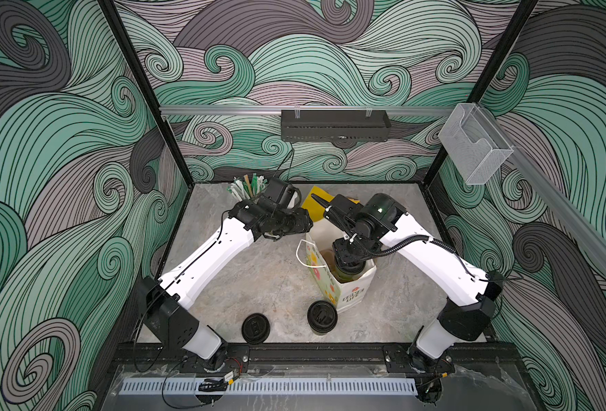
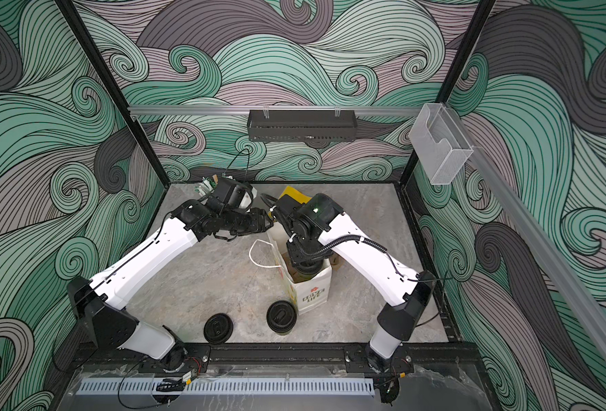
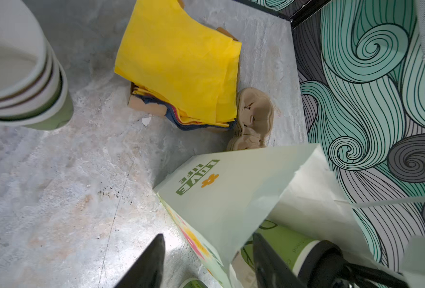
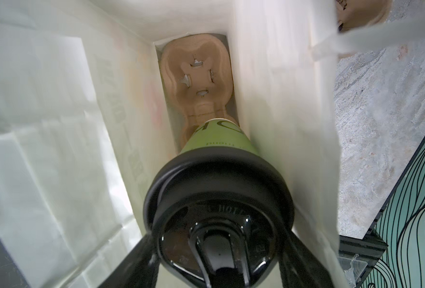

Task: Pack a coffee takeout order
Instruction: Move the takeout bag to the center of the table.

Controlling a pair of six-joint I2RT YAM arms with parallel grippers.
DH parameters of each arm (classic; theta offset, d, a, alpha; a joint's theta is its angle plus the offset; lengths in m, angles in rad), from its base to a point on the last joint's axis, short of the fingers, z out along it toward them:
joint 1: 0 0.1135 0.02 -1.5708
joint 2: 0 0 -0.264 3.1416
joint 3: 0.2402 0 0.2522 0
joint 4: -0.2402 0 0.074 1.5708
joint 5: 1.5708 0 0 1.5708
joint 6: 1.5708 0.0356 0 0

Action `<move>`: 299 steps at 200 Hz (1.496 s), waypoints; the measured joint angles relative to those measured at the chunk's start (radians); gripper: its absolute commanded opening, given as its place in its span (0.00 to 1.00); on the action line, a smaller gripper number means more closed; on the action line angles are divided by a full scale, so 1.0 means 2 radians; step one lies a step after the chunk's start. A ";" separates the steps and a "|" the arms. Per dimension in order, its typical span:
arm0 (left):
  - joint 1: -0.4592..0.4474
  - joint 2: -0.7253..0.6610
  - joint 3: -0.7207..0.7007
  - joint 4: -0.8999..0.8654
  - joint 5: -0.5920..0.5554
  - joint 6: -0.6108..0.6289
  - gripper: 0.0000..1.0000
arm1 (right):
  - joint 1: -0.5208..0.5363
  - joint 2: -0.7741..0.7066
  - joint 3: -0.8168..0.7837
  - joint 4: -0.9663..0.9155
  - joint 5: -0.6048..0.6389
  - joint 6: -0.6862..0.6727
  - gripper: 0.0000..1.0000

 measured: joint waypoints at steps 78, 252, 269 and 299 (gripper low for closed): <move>0.001 -0.117 -0.001 -0.060 -0.021 -0.006 0.67 | 0.004 0.012 -0.001 0.000 -0.004 0.002 0.66; 0.003 -0.207 -0.142 -0.057 0.173 -0.071 0.49 | 0.005 0.053 -0.001 0.000 -0.011 0.008 0.68; 0.003 -0.207 -0.146 -0.046 0.176 -0.077 0.45 | 0.000 0.053 -0.001 0.000 -0.014 0.001 0.68; 0.003 -0.207 -0.156 -0.026 0.178 -0.086 0.38 | -0.006 0.053 -0.003 -0.001 -0.017 -0.009 0.68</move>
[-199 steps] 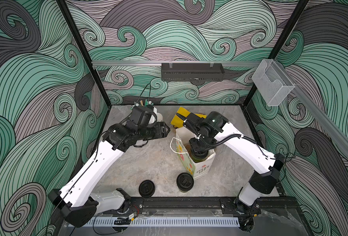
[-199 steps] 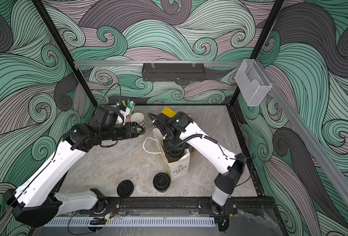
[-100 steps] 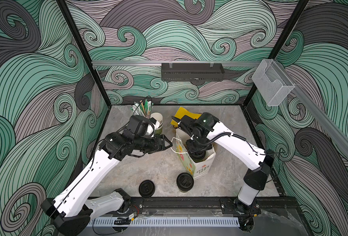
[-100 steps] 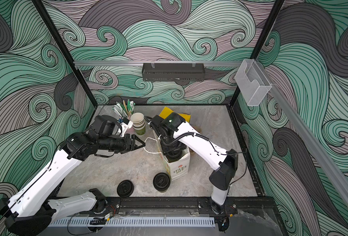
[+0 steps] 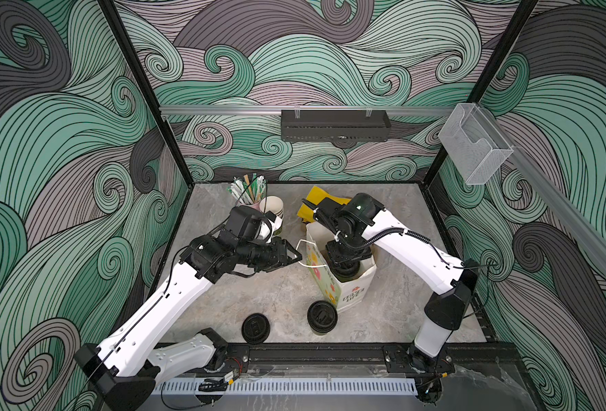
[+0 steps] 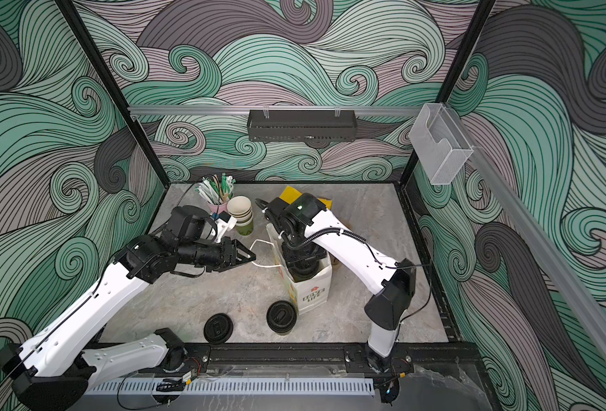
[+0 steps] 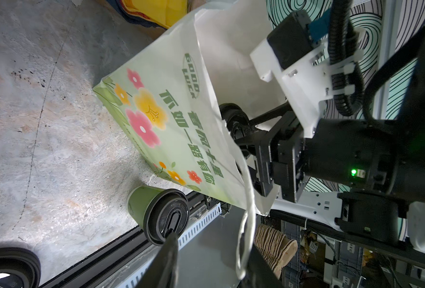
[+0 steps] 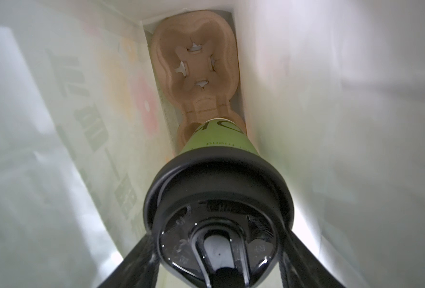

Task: Pack a coffee takeout order
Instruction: Move the takeout bag to the center of the table.

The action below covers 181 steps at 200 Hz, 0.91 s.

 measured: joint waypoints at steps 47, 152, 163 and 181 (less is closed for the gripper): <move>0.000 0.000 -0.010 0.020 0.004 -0.010 0.26 | -0.003 0.003 -0.008 0.000 -0.002 -0.012 0.68; 0.000 0.000 -0.023 0.040 0.009 -0.018 0.07 | -0.005 0.019 -0.025 0.000 -0.020 -0.026 0.68; 0.000 0.000 -0.023 0.041 0.009 -0.018 0.06 | -0.005 0.021 -0.026 0.000 -0.020 -0.027 0.68; 0.000 0.000 -0.023 0.041 0.009 -0.018 0.03 | -0.005 0.021 -0.034 0.000 -0.022 -0.029 0.68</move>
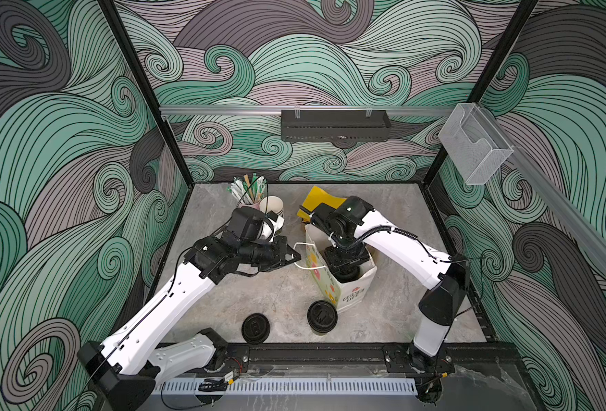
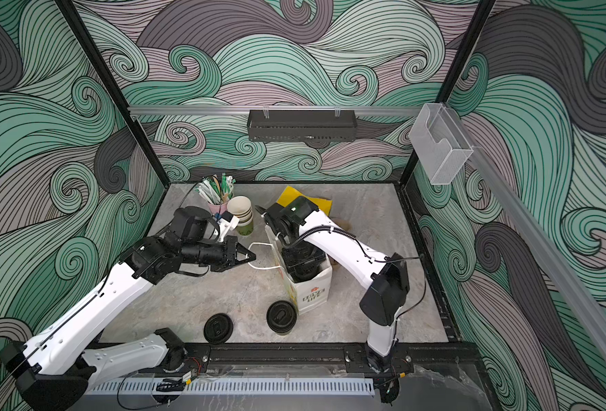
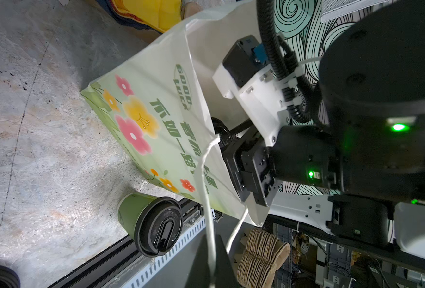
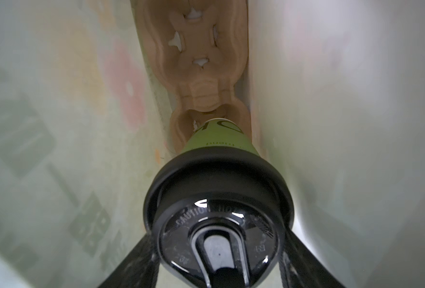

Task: Pack a coffee takeout order
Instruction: Move the takeout bag to the center of the table.

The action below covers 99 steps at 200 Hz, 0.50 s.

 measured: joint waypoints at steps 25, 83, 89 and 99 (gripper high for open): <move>0.000 0.000 0.000 0.001 0.000 0.000 0.01 | 0.000 0.000 -0.013 0.000 -0.002 -0.002 0.68; 0.000 0.000 0.000 0.004 0.000 0.000 0.00 | 0.000 0.000 -0.043 0.000 -0.010 -0.003 0.68; 0.000 0.000 0.000 0.004 0.000 0.000 0.00 | 0.000 0.000 -0.046 0.000 -0.011 -0.003 0.68; 0.000 0.000 0.000 0.004 0.000 -0.001 0.00 | 0.000 0.000 -0.049 0.000 -0.012 -0.003 0.68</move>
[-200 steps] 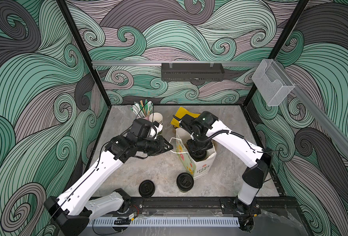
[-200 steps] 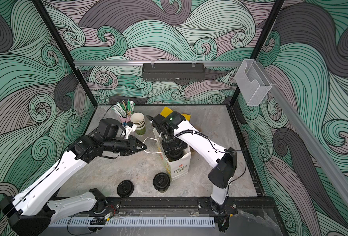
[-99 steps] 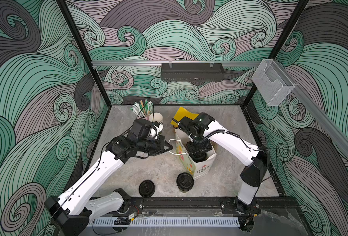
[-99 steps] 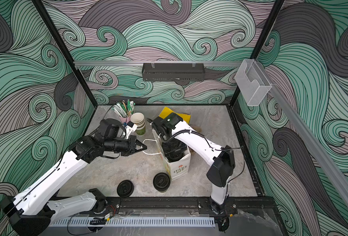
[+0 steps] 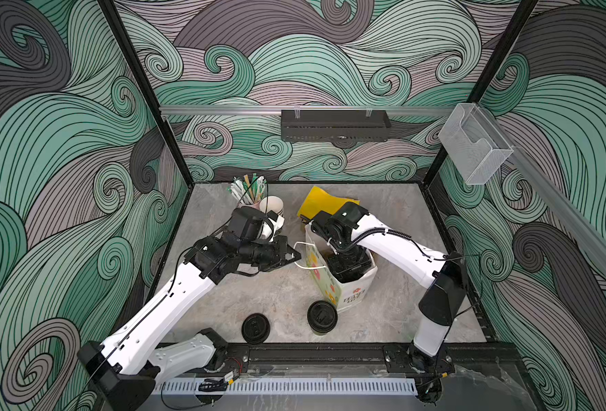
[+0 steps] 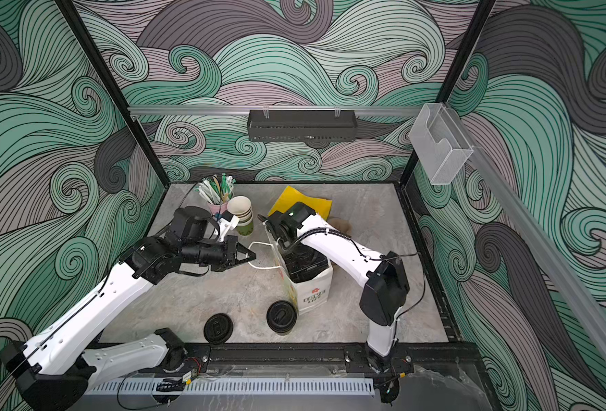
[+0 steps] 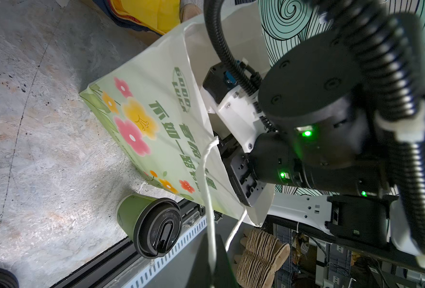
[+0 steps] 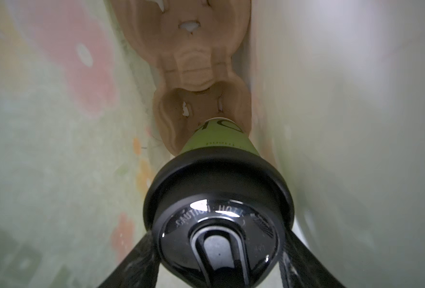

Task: Pack a coffee takeout order
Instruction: Move the takeout bag to the center of the table.

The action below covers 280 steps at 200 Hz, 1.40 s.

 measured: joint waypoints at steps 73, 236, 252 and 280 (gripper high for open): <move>0.000 0.000 0.000 0.000 -0.001 -0.001 0.00 | 0.000 -0.002 -0.023 0.020 -0.011 0.001 0.67; 0.000 0.000 -0.005 -0.001 -0.001 -0.002 0.00 | 0.000 -0.006 -0.043 0.054 -0.012 0.003 0.67; 0.000 0.000 -0.005 -0.001 -0.001 -0.002 0.00 | 0.000 -0.008 -0.043 0.053 -0.012 0.005 0.67; 0.000 0.000 -0.005 -0.001 -0.001 -0.002 0.00 | 0.000 -0.016 -0.043 0.049 -0.015 0.009 0.67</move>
